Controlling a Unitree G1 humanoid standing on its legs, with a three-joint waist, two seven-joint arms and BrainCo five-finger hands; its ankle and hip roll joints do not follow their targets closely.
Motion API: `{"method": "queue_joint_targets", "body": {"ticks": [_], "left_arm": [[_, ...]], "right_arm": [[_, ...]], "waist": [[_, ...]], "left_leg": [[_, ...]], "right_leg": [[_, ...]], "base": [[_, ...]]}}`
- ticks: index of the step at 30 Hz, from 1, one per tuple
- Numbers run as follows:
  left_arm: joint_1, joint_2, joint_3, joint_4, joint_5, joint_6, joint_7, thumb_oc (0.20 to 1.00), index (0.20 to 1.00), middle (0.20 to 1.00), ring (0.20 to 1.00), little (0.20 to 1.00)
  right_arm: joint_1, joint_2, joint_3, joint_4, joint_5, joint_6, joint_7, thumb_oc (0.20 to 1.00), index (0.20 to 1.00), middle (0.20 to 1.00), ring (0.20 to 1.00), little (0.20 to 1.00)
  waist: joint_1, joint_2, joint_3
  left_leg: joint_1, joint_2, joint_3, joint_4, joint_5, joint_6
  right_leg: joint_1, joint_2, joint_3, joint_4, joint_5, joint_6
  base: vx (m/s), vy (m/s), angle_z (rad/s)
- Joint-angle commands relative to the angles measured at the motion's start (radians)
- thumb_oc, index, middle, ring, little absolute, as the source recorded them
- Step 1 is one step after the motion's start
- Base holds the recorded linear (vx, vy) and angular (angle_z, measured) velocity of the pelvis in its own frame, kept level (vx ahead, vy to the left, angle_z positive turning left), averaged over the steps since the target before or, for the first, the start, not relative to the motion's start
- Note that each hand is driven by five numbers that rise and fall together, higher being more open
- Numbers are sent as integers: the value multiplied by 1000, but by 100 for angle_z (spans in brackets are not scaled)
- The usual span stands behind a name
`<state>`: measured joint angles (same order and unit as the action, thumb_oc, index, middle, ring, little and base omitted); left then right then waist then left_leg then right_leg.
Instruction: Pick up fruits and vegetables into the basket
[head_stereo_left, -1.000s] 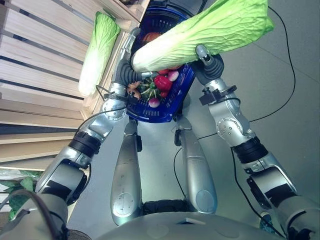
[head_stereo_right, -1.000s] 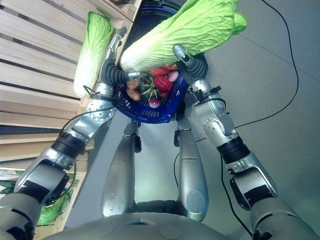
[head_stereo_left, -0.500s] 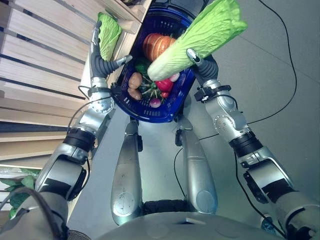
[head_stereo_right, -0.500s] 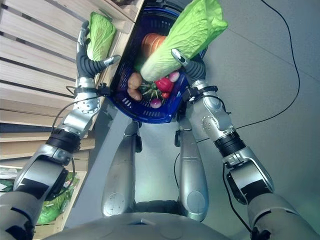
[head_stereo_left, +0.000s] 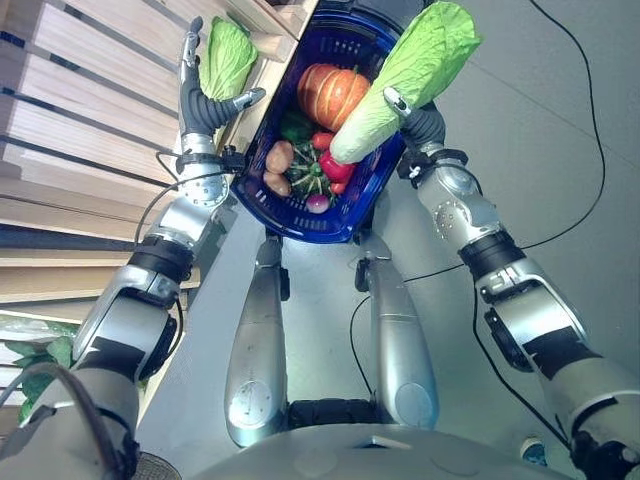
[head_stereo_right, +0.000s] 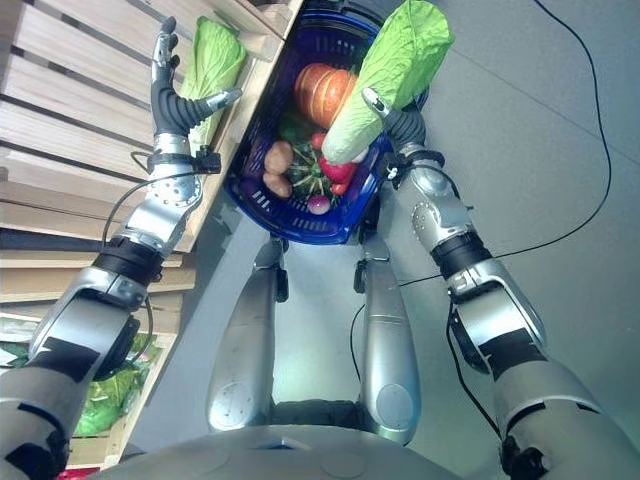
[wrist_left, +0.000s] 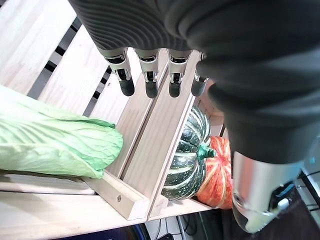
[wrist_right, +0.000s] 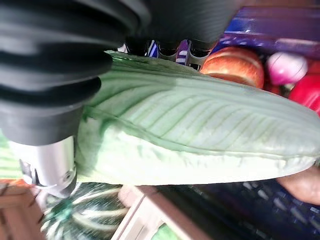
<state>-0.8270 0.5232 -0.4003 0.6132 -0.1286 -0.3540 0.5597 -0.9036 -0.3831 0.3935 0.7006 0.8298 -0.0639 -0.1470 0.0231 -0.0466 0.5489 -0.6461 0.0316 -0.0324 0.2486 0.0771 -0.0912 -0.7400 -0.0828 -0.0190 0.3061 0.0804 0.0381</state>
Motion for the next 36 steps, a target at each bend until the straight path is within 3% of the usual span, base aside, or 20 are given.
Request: {"method": "queue_joint_targets", "body": {"ticks": [1, 9, 20, 22, 23, 24, 25, 32, 36], "left_arm": [[-28, -31, 9, -11, -31, -65, -4, 1000, 1000, 1000, 1000, 1000], [-87, -51, -28, 34, -58, -83, -29, 1000, 1000, 1000, 1000, 1000], [-93, -80, -48, 38, -50, -89, -2, 1000, 1000, 1000, 1000, 1000], [-90, -81, -53, 35, -50, -83, 7, 1000, 1000, 1000, 1000, 1000], [-89, -82, -53, 33, -50, -78, 11, 1000, 1000, 1000, 1000, 1000], [-86, -86, -53, 31, -45, -73, 18, 1000, 1000, 1000, 1000, 1000], [-84, -88, -51, 31, -42, -71, 21, 1000, 1000, 1000, 1000, 1000], [-78, -94, -44, 50, -38, -48, 67, 1000, 1000, 1000, 1000, 1000], [-79, -94, -37, 69, -31, 5, 113, 1000, 1000, 1000, 1000, 1000]], "right_arm": [[-41, -29, 16, 38, -36, 11, 7, 200, 200, 200, 200, 200], [-170, -25, 9, 394, -105, 72, 130, 200, 200, 200, 200, 200], [-215, -14, 2, 571, -137, 166, 120, 200, 200, 200, 200, 200], [-224, -16, 2, 583, -139, 187, 110, 545, 545, 545, 545, 545], [-226, -17, 1, 588, -139, 196, 102, 780, 780, 780, 780, 780], [-226, -16, -1, 591, -140, 200, 91, 956, 956, 956, 956, 956], [-226, -16, -1, 593, -141, 204, 90, 1000, 1000, 1000, 1000, 1000], [-244, -23, -7, 625, -156, 242, 44, 1000, 1000, 1000, 1000, 1000], [-253, -32, -4, 636, -170, 264, 6, 1000, 1000, 1000, 1000, 1000]], "waist": [[-4, 78, -29], [28, 110, -29], [49, 137, -29], [52, 139, -29], [51, 139, -29], [52, 140, -29], [52, 141, -29], [50, 148, -29], [48, 152, -29]], "left_leg": [[-54, -72, 12, 49, -46, 15], [-74, -87, -4, 62, -46, 21], [-95, -99, -11, 72, -40, 27], [-97, -100, -12, 75, -40, 27], [-97, -100, -12, 75, -40, 27], [-98, -101, -12, 76, -40, 27], [-98, -100, -12, 76, -39, 28], [-104, -100, -10, 78, -37, 27], [-105, -97, -7, 75, -35, 28]], "right_leg": [[35, 18, -88, 36, -84, 31], [15, 10, -105, 57, -90, 30], [-11, 8, -114, 82, -96, 26], [-14, 8, -114, 85, -97, 26], [-14, 9, -113, 85, -97, 25], [-16, 9, -113, 86, -96, 26], [-16, 9, -113, 86, -96, 26], [-24, 12, -108, 90, -96, 24], [-28, 14, -105, 91, -97, 23]], "base": [[12, 7, 5], [5, -1, 11], [0, 5, 4], [0, 10, 5], [2, 12, 4], [4, 14, 3], [0, 0, 0], [0, 5, 0], [-3, 23, -2]]}}
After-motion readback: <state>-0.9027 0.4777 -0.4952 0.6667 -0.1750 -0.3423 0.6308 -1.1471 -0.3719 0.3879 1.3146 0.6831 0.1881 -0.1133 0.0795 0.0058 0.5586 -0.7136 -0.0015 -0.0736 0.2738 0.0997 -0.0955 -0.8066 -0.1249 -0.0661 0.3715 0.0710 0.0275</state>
